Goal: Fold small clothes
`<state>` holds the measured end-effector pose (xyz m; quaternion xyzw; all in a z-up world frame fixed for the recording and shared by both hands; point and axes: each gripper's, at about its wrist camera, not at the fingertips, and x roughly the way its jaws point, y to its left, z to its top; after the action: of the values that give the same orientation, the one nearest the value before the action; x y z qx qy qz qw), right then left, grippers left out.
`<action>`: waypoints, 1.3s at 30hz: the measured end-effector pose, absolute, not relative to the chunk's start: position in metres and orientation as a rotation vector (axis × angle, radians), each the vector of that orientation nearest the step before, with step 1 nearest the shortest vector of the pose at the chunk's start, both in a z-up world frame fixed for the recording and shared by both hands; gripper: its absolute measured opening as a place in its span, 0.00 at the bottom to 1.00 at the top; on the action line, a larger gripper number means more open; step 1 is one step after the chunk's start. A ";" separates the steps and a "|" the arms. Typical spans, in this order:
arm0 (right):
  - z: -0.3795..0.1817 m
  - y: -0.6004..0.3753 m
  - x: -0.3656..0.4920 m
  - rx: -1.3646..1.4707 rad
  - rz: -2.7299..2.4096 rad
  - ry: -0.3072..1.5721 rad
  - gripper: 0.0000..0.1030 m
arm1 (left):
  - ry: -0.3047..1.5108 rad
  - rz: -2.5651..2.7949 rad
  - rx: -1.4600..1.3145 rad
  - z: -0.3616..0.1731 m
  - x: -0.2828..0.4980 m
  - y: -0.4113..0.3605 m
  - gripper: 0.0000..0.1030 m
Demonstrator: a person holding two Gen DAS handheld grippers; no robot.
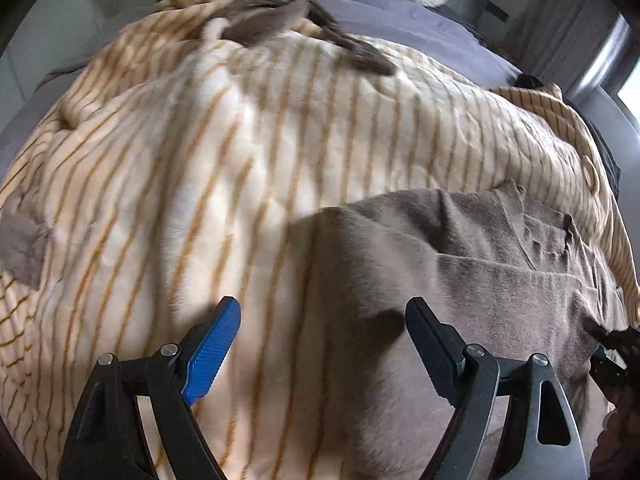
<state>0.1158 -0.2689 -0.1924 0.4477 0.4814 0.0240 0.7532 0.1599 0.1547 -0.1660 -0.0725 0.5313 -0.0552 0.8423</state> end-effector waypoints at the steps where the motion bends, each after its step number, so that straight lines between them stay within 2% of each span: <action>1: -0.194 -0.273 0.111 1.022 0.057 1.031 0.25 | 1.124 -0.135 -0.138 -0.167 0.162 0.148 0.83; 5: -0.191 -0.284 0.111 1.042 0.048 1.020 0.26 | 1.195 -0.181 -0.128 -0.179 0.177 0.131 0.83; 6: -0.185 -0.286 0.113 1.023 0.040 1.016 0.13 | 1.195 -0.173 -0.134 -0.180 0.179 0.130 0.83; 7: -0.179 -0.290 0.106 1.002 0.036 1.003 0.07 | 1.189 -0.168 -0.138 -0.180 0.179 0.131 0.83; 10: -0.168 -0.303 0.095 0.882 -0.056 1.035 0.07 | 1.195 -0.152 -0.137 -0.182 0.182 0.135 0.83; 12: -0.179 -0.315 0.092 0.850 -0.144 1.106 0.08 | 1.201 -0.159 -0.135 -0.182 0.183 0.140 0.83; 14: -0.185 -0.323 0.080 0.933 -0.143 1.095 0.09 | 1.204 -0.170 -0.135 -0.182 0.185 0.146 0.83; 17: -0.173 -0.313 0.069 0.957 -0.098 1.090 0.23 | 1.223 -0.215 -0.174 -0.181 0.190 0.151 0.83; 21: -0.166 -0.238 0.073 1.019 0.237 1.117 0.27 | 1.233 -0.254 -0.183 -0.184 0.192 0.150 0.83; 26: -0.204 -0.125 0.086 1.153 0.479 1.258 0.27 | 1.242 -0.287 -0.232 -0.186 0.204 0.151 0.81; 28: -0.220 -0.100 0.088 1.210 0.486 1.279 0.28 | 1.252 -0.287 -0.257 -0.188 0.211 0.153 0.58; 29: -0.225 -0.093 0.090 1.240 0.477 1.272 0.28 | 1.264 -0.293 -0.257 -0.190 0.214 0.152 0.26; 30: -0.227 -0.091 0.092 1.254 0.457 1.254 0.28 | 1.278 -0.304 -0.262 -0.191 0.219 0.153 0.15; 31: -0.229 -0.086 0.094 1.258 0.446 1.238 0.27 | 1.271 -0.308 -0.269 -0.188 0.218 0.157 0.14; 32: -0.228 -0.083 0.098 1.261 0.440 1.222 0.14 | 1.246 -0.321 -0.272 -0.182 0.218 0.161 0.10; 33: -0.225 -0.084 0.098 1.268 0.451 1.210 0.02 | 1.214 -0.334 -0.269 -0.176 0.216 0.165 0.10; 35: -0.216 -0.077 0.104 1.276 0.508 1.186 0.01 | 1.181 -0.343 -0.266 -0.171 0.211 0.175 0.10; 39: -0.213 -0.039 0.110 1.191 0.574 1.236 0.01 | 1.236 -0.290 -0.252 -0.188 0.213 0.193 0.09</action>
<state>0.1095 -0.0386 -0.2126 0.5175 0.5369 0.2495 0.6178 0.2129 0.1933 -0.1875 -0.1174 0.5758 -0.1351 0.7978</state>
